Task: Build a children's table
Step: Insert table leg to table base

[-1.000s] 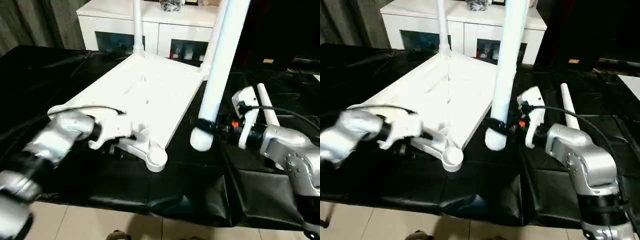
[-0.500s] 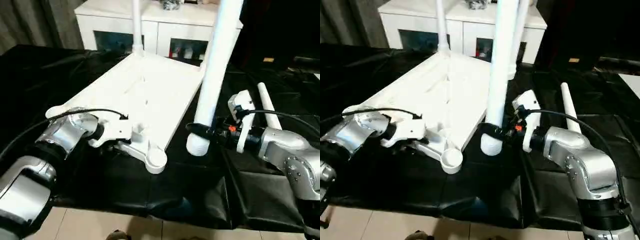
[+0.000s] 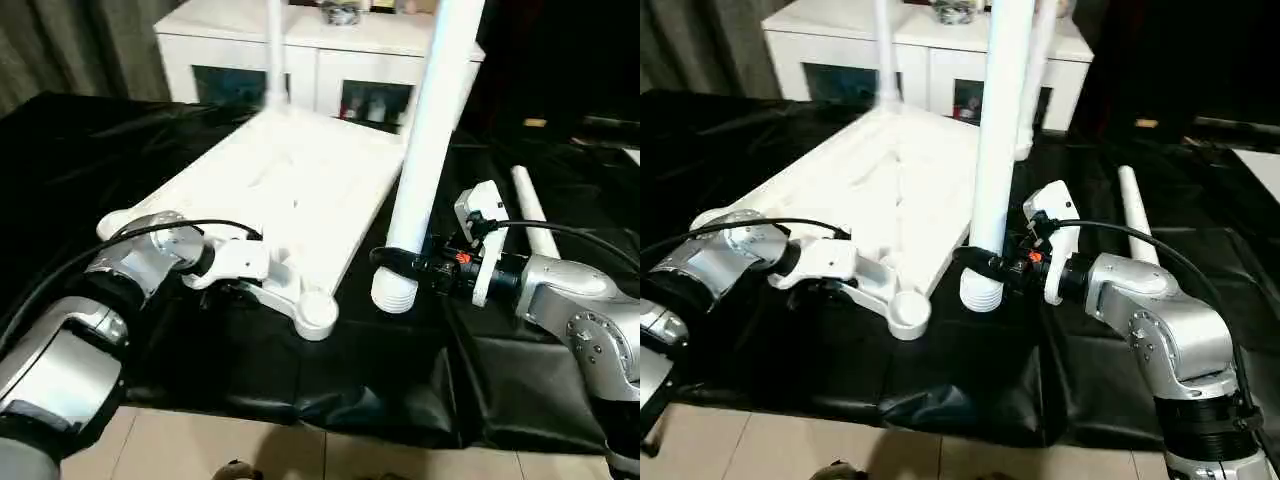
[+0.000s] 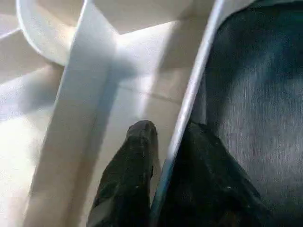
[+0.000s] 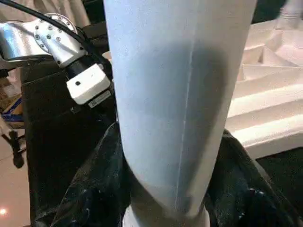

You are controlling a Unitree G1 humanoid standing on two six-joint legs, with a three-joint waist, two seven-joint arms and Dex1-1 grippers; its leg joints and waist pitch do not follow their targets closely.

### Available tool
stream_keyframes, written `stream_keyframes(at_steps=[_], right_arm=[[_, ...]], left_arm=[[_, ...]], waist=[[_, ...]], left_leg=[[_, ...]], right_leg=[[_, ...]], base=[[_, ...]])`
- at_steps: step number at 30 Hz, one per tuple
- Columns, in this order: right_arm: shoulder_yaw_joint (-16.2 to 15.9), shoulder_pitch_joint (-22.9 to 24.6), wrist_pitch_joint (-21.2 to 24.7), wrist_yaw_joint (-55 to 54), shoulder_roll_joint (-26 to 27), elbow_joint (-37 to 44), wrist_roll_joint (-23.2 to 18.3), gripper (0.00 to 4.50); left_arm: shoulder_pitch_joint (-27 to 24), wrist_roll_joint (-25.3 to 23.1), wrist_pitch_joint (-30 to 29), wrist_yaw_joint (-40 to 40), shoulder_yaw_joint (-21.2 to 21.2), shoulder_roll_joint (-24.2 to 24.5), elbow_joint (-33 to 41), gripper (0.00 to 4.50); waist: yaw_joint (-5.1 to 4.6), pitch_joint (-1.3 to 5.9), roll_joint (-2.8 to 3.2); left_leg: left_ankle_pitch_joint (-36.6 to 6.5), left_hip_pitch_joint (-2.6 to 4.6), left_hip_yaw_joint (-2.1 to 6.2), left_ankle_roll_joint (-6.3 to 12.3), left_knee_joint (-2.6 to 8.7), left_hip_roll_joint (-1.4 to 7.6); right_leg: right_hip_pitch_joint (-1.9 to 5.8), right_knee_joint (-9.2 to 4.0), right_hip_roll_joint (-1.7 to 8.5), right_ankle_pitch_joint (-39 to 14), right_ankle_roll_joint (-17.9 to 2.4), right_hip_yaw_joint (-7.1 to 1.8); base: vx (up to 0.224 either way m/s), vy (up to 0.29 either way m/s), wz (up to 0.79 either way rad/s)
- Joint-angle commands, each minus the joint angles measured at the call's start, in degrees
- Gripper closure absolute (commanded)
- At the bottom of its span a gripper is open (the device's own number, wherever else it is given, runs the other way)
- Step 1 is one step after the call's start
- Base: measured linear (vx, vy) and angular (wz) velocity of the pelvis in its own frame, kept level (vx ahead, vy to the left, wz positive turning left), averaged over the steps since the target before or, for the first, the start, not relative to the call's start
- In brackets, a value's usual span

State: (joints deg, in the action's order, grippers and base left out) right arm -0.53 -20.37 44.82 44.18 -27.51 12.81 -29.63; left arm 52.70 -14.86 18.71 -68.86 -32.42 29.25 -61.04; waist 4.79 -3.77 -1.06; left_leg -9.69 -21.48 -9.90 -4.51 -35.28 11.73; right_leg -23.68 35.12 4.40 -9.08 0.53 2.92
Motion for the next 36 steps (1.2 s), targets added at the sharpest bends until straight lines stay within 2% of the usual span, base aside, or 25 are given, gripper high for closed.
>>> stream_keyframes(at_steps=[1, 2, 4, 5, 6, 8, 9, 10, 12, 13, 14, 15, 16, 18, 20, 22, 23, 24, 25, 26, 28, 29, 32, 34, 36], right_arm=[[-0.1, 0.1, 0.2, 0.0, -0.4, 1.4, -0.7, 2.65], [0.0, 0.3, 0.2, -0.1, -0.4, 1.5, -0.8, 2.65], [0.3, 0.5, 0.2, -0.2, -0.5, 1.5, -0.8, 2.65], [0.4, 0.5, 0.2, -0.3, -0.5, 1.5, -0.8, 2.65], [0.5, 0.6, 0.2, -0.4, -0.5, 1.4, -0.8, 2.65], [0.9, 0.7, 0.4, -0.8, -0.4, 1.4, -0.8, 2.65], [1.2, 0.8, 0.5, -1.2, -0.4, 1.4, -0.9, 2.65], [1.2, 0.9, 0.5, -1.2, -0.4, 1.4, -0.8, 2.65], [1.6, 1.1, 0.8, -1.8, -0.3, 1.5, -0.9, 2.65], [1.9, 1.2, 1.0, -2.3, -0.1, 1.5, -0.9, 2.65], [2.7, 1.2, 1.5, -3.3, 0.4, 1.3, -1.1, 2.65], [3.4, 1.0, 1.7, -4.4, 1.1, 0.8, -1.3, 2.65], [3.8, 0.9, 1.8, -5.2, 1.5, 0.5, -1.2, 2.65], [4.9, 0.3, 2.0, -7.1, 2.6, -0.5, -1.2, 2.65], [7.1, -0.8, 1.2, -11.0, 5.0, -3.1, -0.9, 2.65], [7.5, -1.1, 0.8, -11.5, 5.4, -3.8, -0.8, 2.65], [7.6, -1.3, 0.4, -11.9, 5.7, -4.3, -0.8, 2.65], [7.8, -1.6, 0.2, -12.2, 6.0, -4.8, -0.8, 2.65], [7.7, -1.8, -0.5, -11.9, 6.2, -5.1, -0.7, 2.65], [7.5, -2.1, -1.1, -11.4, 6.4, -5.3, -0.7, 2.65], [7.3, -2.0, -1.5, -10.5, 6.5, -5.2, -1.0, 2.65], [6.7, -1.9, -2.2, -8.4, 6.8, -5.3, -2.0, 2.65], [4.7, -1.8, -2.6, -4.9, 6.3, -6.0, -2.4, 2.65], [2.9, -1.9, -3.1, -2.7, 5.7, -6.9, -2.0, 2.65], [1.3, -2.9, -4.8, -1.8, 5.7, -10.0, -0.1, 2.65]], left_arm=[[0.0, 1.9, -2.1, -2.8, 1.5, -0.3, 0.5, 3.63], [-1.0, 4.3, -4.7, -5.8, 2.8, -0.6, 2.6, 3.63], [-3.4, 7.6, -9.9, -10.1, 4.1, -0.4, 7.7, 3.81], [-4.0, 8.2, -11.1, -10.9, 4.3, -0.2, 9.0, 3.90], [-5.0, 8.6, -12.5, -11.5, 4.3, 0.2, 10.9, 3.99], [-8.0, 9.7, -15.5, -12.0, 4.5, 1.1, 16.3, 4.07], [-11.5, 11.6, -19.3, -11.3, 5.3, 1.6, 22.4, 4.07], [-11.9, 11.9, -19.7, -11.2, 5.4, 1.6, 23.1, 4.19], [-15.4, 12.8, -23.9, -9.3, 6.6, 1.8, 29.2, 4.35], [-17.4, 12.9, -26.6, -7.8, 7.3, 1.7, 32.7, 4.37], [-20.0, 12.8, -30.8, -4.8, 8.6, 1.2, 37.1, 4.39], [-21.8, 11.7, -33.0, -1.5, 9.5, 0.4, 39.5, 4.45], [-22.5, 11.2, -33.9, -0.1, 9.8, 0.1, 40.4, 4.48], [-24.4, 9.7, -36.8, 3.4, 10.6, -0.7, 43.5, 4.50], [-27.5, 7.4, -42.5, 8.9, 11.2, -2.1, 48.7, 4.50], [-28.1, 7.0, -43.6, 10.0, 11.3, -2.6, 49.9, 4.50], [-28.7, 6.8, -44.9, 10.8, 11.2, -2.8, 51.5, 4.50], [-29.4, 6.5, -46.3, 11.6, 11.0, -3.2, 53.2, 4.50], [-29.8, 6.2, -46.1, 12.4, 10.8, -3.4, 54.3, 4.50], [-30.2, 5.7, -45.2, 13.4, 10.5, -3.6, 55.3, 4.50], [-30.3, 5.6, -43.9, 13.8, 10.4, -3.7, 55.5, 4.50], [-30.7, 6.2, -43.8, 15.2, 10.9, -4.7, 56.6, 4.50], [-30.5, 7.3, -43.7, 16.3, 11.8, -6.0, 56.5, 4.50], [-30.1, 8.5, -43.8, 16.3, 12.5, -7.0, 56.0, 4.50], [-29.7, 9.5, -43.7, 16.5, 12.9, -7.8, 55.4, 4.50]], waist=[[-0.11, 3.97, 0.95], [-0.20, 3.94, 0.90], [-0.23, 4.07, 1.17], [-0.35, 4.10, 1.00], [-0.30, 4.20, 1.04], [-0.27, 4.39, 1.17], [-0.40, 4.30, 1.06], [-0.41, 4.51, 1.16], [-0.38, 4.54, 1.24], [-0.40, 4.96, 1.31], [-0.65, 4.65, 1.22], [-0.70, 4.65, 0.94], [-0.86, 4.75, 1.22], [-1.31, 4.58, 1.24], [-2.17, 4.09, 0.61], [-2.32, 4.08, 0.90], [-2.73, 4.10, 0.77], [-2.85, 4.01, 0.81], [-3.04, 3.93, 0.54], [-3.07, 3.99, 0.62], [-3.09, 4.02, 0.69], [-3.14, 3.98, 0.73], [-3.07, 4.02, 0.76], [-3.20, 4.19, 0.60], [-3.24, 4.26, 0.56]], left_leg=[[-23.8, 1.05, 1.35, -3.70, 5.57, 1.02], [-24.3, 1.25, 1.30, -3.71, 5.55, 0.99], [-24.0, 1.35, 1.28, -3.81, 5.54, 1.09], [-23.4, 1.32, 1.06, -3.69, 5.52, 1.13], [-23.3, 1.54, 0.94, -3.75, 5.42, 1.18], [-21.4, 1.58, 0.67, -3.37, 5.29, 1.23], [-20.8, 1.44, 0.51, -3.01, 5.25, 1.06], [-19.4, 1.45, 0.50, -2.98, 5.22, 1.22], [-17.8, 1.51, 0.16, -2.30, 5.02, 0.93], [-15.8, 1.32, 0.32, -2.32, 5.05, 1.28], [-14.2, 0.92, 0.18, -1.77, 5.11, 1.18], [-14.2, 1.02, 0.06, -1.49, 5.02, 1.07], [-13.8, 1.04, 0.00, -1.07, 4.85, 0.92], [-14.8, 1.08, -0.01, -1.18, 4.94, 0.91], [-16.8, 0.75, 0.20, -1.25, 5.20, 0.65], [-17.9, 1.11, 0.26, -1.34, 5.04, 0.50], [-18.3, 0.97, 0.39, -1.24, 5.01, 0.43], [-18.4, 0.90, 0.42, -1.12, 5.08, 0.38], [-19.5, 0.93, 0.45, -0.93, 5.00, 0.31], [-19.7, 1.08, 0.47, -0.73, 4.85, 0.18], [-19.7, 1.17, 0.47, -0.56, 4.86, 0.17], [-20.8, 1.55, 0.39, -0.31, 4.73, 0.09], [-20.9, 1.48, 0.46, 0.06, 4.78, 0.13], [-20.4, 1.14, 0.59, 0.34, 5.02, 0.37], [-19.7, 1.01, 0.56, 0.44, 5.08, 0.47]], right_leg=[[2.67, -5.31, 3.76, -27.4, -8.0, -1.48], [2.64, -5.41, 3.86, -27.1, -8.4, -1.45], [2.65, -5.06, 3.95, -25.0, -9.9, -1.59], [2.61, -4.88, 3.80, -22.5, -11.1, -1.72], [2.49, -4.74, 3.73, -21.4, -11.6, -1.80], [2.75, -4.31, 3.66, -17.8, -12.9, -1.92], [2.75, -4.43, 3.47, -17.7, -12.8, -1.91], [2.97, -4.04, 3.52, -16.1, -13.2, -1.95], [2.80, -4.29, 3.11, -15.2, -13.2, -1.94], [3.37, -3.54, 3.30, -12.3, -13.7, -1.97], [3.31, -3.51, 3.04, -10.8, -14.0, -1.91], [3.23, -3.72, 2.97, -11.6, -13.8, -1.87], [3.19, -3.82, 2.93, -12.7, -13.6, -1.88], [3.06, -4.23, 2.79, -16.0, -12.5, -1.76], [2.91, -5.01, 2.66, -23.4, -9.7, -1.42], [2.63, -5.52, 2.73, -27.3, -8.4, -1.29], [2.64, -5.77, 2.76, -29.2, -7.1, -1.22], [2.58, -5.94, 2.66, -29.8, -6.7, -1.15], [2.39, -6.29, 2.59, -31.8, -5.7, -0.89], [2.26, -6.57, 2.65, -33.0, -4.9, -0.84], [2.11, -6.63, 2.57, -32.6, -4.7, -0.85], [1.74, -6.81, 2.33, -33.2, -4.4, -0.69], [1.77, -6.98, 2.38, -33.3, -4.2, -0.55], [2.16, -6.65, 2.43, -30.6, -5.1, -0.51], [2.15, -6.39, 2.46, -28.8, -6.0, -0.65]], base=[[0.000, 0.000, 0.00], [0.000, 0.000, 0.00], [0.000, 0.000, 0.00], [0.000, 0.000, 0.00], [0.000, 0.000, 0.00], [0.000, 0.000, 0.00], [0.000, 0.000, 0.00], [0.000, 0.000, 0.00], [0.000, 0.000, 0.00], [0.000, 0.000, 0.00], [0.000, 0.000, 0.00], [0.000, 0.000, 0.00], [0.000, 0.000, 0.00], [0.000, 0.000, 0.00], [0.000, 0.000, 0.00], [0.000, 0.000, 0.00], [0.000, 0.000, 0.00], [0.000, 0.000, 0.00], [0.000, 0.000, 0.00], [0.000, 0.000, 0.00], [0.000, 0.000, 0.00], [0.000, 0.000, 0.00], [0.000, 0.000, 0.00], [0.000, 0.000, 0.00], [0.000, 0.000, 0.00]])
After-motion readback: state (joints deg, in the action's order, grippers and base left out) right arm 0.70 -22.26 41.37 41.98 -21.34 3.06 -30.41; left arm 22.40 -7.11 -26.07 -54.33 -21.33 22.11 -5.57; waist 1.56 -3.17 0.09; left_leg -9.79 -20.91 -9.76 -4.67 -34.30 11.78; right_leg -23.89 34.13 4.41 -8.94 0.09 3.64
